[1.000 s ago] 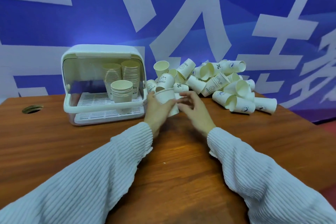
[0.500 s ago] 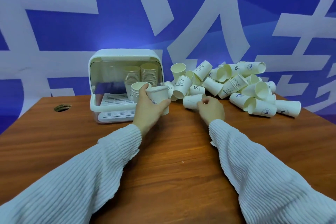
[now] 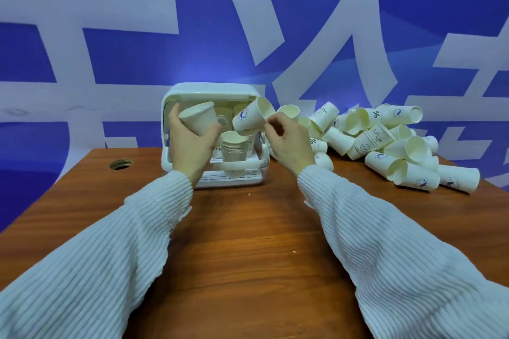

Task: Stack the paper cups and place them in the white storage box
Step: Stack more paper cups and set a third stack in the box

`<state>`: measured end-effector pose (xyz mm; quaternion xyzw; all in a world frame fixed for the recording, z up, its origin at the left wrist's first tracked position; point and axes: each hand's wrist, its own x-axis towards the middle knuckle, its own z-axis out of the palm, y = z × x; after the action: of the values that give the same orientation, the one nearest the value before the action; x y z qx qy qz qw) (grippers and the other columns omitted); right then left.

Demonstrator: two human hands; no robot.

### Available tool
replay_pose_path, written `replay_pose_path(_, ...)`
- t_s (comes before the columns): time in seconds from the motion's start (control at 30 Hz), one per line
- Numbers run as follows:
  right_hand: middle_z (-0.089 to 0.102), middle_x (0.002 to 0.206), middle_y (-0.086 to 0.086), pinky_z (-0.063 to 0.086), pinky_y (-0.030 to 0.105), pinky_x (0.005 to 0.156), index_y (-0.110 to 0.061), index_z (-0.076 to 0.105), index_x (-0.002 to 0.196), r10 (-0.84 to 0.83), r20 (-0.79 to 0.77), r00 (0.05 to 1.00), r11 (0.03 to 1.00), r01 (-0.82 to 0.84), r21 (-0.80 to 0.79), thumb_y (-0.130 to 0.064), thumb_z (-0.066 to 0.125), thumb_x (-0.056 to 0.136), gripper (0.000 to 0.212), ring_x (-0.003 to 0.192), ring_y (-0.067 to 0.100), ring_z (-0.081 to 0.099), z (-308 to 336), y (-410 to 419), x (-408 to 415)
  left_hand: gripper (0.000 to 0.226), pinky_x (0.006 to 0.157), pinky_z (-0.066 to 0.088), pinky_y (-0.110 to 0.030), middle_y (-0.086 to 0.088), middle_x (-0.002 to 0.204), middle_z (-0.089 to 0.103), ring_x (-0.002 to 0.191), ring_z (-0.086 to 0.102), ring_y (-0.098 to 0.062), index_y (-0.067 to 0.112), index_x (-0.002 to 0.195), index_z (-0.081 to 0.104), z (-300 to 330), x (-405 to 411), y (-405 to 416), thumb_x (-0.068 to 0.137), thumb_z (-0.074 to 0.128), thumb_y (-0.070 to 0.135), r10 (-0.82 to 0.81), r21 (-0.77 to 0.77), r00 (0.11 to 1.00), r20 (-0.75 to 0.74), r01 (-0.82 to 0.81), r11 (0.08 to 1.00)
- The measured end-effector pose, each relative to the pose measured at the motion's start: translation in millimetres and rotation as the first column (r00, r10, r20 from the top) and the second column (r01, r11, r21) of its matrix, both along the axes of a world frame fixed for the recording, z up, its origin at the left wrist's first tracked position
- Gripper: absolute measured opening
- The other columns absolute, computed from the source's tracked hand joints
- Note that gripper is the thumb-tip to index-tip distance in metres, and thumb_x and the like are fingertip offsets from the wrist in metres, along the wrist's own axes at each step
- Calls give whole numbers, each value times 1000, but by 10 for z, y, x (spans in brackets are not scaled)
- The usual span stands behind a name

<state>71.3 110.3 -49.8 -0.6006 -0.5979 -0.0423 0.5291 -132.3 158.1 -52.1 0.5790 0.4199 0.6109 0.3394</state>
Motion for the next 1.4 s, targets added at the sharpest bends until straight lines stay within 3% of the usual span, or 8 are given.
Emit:
replay_pose_path(0.17,73,93,-4,54,46,78,-26,71,105,14,306,952,991,28,-132,-31,54,101,18,88,25,63,3,278,-165,100,108,48,-40,5,144,51,124,54,-14,30,158,23,-42,-100,6,77,80,40,13,21,998,-62,-12,1000)
replay_pose_path(0.33,74,113,-2,49,45,88,-33,70,119,62,583,810,942,145,-301,-29,46,102,30,107,31,58,81,409,-290,97,93,45,-16,9,144,49,121,53,-9,28,158,24,-57,-116,79,81,82,34,5,53,994,-107,1,999)
replay_pose_path(0.43,74,112,1,41,44,94,-35,69,123,62,672,738,913,229,-336,-27,43,102,34,110,31,54,39,456,-354,98,105,49,-34,8,146,47,124,53,-10,28,158,26,-52,-112,134,78,81,38,10,46,994,-112,-5,999)
replay_pose_path(0.63,70,129,0,39,46,102,-37,61,138,131,644,753,886,203,-418,-23,43,99,45,125,30,50,-24,430,-342,84,100,49,-34,10,138,46,119,51,-11,28,150,35,27,-40,218,79,81,35,39,127,984,-173,-17,992)
replay_pose_path(1.0,64,139,0,52,50,98,-33,43,152,68,286,956,914,55,-401,-15,46,94,61,123,26,60,-96,148,-159,77,98,35,-26,-6,142,47,129,48,-23,17,147,41,145,355,408,82,81,27,59,233,893,-446,52,971)
replay_pose_path(1.17,64,141,-1,49,43,106,-28,46,152,49,273,961,907,72,-415,-16,50,95,58,130,19,57,-135,31,-3,68,98,45,-43,-6,133,50,123,54,-27,18,138,43,53,391,544,82,77,36,70,216,751,-656,99,971)
replay_pose_path(1.3,64,140,0,49,45,105,-25,48,150,40,268,963,916,71,-394,-16,52,95,55,129,19,58,-121,5,121,68,101,47,-50,-8,140,48,124,55,-31,16,134,54,-36,427,584,90,44,67,52,117,576,-816,76,990)
replay_pose_path(1.4,66,135,-1,51,46,102,-27,50,148,21,242,970,919,77,-388,-19,54,96,53,120,20,62,-110,18,195,67,102,45,-56,-9,145,52,122,56,-37,18,117,57,-136,449,619,93,12,62,30,89,504,-863,94,992)
